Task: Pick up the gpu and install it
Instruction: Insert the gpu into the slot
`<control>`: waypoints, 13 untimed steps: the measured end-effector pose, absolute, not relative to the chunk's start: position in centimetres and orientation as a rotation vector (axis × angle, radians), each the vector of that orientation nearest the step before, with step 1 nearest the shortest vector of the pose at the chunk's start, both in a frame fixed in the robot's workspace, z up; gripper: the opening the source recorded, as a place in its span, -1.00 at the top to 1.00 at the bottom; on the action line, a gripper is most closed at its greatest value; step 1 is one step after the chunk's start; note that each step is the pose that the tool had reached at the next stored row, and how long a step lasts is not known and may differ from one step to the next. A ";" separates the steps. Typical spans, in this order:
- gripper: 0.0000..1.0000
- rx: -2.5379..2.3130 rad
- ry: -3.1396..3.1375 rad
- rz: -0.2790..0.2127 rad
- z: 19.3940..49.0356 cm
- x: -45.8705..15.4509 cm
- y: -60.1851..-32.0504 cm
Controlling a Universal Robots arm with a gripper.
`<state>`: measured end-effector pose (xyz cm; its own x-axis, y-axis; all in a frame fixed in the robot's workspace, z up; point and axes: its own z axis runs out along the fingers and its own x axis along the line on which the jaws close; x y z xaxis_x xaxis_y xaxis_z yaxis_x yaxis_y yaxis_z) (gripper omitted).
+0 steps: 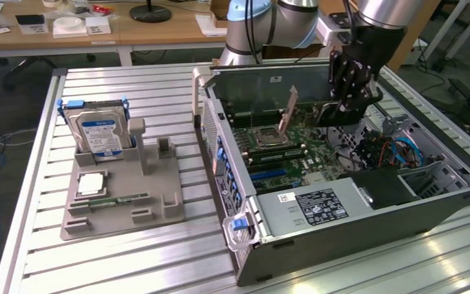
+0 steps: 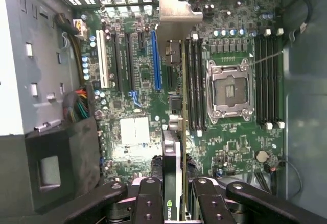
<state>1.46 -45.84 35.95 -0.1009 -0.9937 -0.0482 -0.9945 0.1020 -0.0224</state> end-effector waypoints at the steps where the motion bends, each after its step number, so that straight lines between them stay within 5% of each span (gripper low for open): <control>1: 0.47 -2.072 2.294 0.024 35.9 1.3 -45.9; 13: 0.47 -2.073 2.292 0.024 34.5 -1.1 -46.2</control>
